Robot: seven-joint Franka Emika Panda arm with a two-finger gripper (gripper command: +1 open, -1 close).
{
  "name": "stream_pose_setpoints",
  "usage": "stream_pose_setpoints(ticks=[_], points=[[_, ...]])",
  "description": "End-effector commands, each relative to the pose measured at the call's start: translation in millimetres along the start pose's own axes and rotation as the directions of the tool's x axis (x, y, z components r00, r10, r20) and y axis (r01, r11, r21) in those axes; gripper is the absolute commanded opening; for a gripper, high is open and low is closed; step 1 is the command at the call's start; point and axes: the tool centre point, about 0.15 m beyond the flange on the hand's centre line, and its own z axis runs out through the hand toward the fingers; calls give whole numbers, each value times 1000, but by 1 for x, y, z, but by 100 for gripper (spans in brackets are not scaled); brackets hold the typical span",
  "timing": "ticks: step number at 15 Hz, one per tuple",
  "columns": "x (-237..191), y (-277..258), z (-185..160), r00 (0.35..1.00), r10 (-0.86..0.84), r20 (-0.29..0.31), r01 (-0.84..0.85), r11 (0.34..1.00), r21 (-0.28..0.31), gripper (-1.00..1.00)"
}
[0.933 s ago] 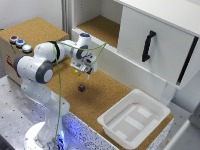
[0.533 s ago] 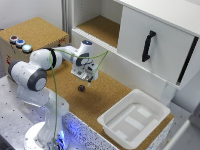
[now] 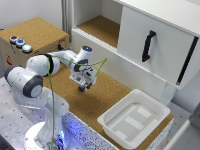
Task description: Grasp the purple block
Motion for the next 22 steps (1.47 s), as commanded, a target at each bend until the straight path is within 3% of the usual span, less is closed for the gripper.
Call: stream_pose_setpoints(ticks=[1, 6, 7, 18, 22], points=[[20, -15, 35, 1000, -10, -25, 8, 999, -49, 100], [30, -22, 51, 999, -9, -32, 6, 996, -88, 100], [31, -23, 53, 999, -4, -32, 1, 996, -87, -100], [24, -29, 59, 999, 14, -41, -18, 996, -84, -100], [16, -28, 26, 995, 50, -81, -60, 991, -120, -100]])
